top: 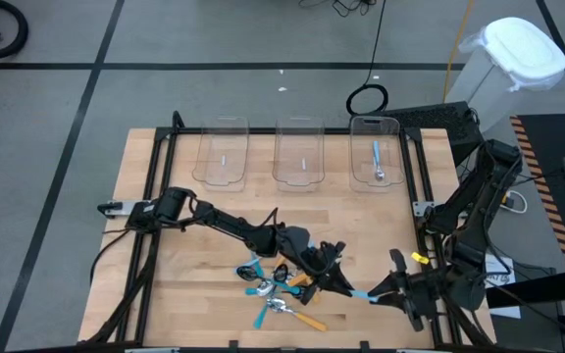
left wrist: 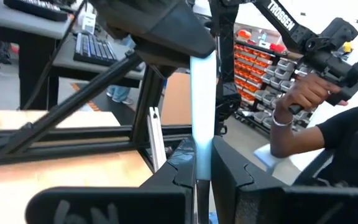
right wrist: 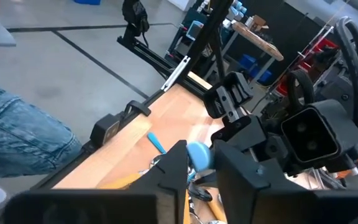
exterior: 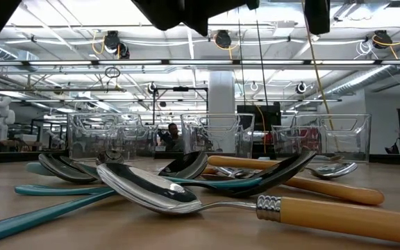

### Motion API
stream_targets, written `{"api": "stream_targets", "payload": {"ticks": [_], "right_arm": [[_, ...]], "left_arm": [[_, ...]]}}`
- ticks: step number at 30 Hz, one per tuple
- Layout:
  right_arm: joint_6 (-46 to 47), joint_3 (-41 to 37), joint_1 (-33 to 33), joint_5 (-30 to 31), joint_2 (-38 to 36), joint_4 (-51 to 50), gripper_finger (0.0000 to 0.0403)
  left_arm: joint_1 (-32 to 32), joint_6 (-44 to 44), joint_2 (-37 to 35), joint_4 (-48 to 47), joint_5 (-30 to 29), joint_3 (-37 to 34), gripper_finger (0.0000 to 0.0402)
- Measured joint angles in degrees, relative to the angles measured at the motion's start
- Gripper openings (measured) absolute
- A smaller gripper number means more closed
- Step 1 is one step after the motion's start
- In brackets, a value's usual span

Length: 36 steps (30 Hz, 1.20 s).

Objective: Sort silverware by color (type)
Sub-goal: Put the light blue spoon into the right transparent bin

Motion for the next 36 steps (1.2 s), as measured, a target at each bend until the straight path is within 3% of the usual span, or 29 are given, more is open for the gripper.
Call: {"api": "stream_targets", "payload": {"ticks": [8, 13, 22, 36], "right_arm": [[0.33, 0.00, -1.38, -0.50, 0.45, -0.02, 0.0041], [1.27, -0.04, -1.45, -0.06, 0.52, -0.14, 0.0038], [4.90, -0.11, -1.41, 4.46, 0.16, -0.54, 0.0035], [13.23, -0.10, -1.38, 12.42, -1.78, -3.50, 0.0034]], "left_arm": [[-0.02, 0.94, 0.07, -1.90, -0.01, -0.02, 0.0028], [-0.13, 1.50, 0.04, -2.14, -2.85, 0.00, 0.0078], [-0.55, 4.43, -0.07, -4.31, -13.39, 0.09, 0.0156], [-0.52, 6.93, -0.07, -5.13, -20.43, 0.09, 0.0168]]}}
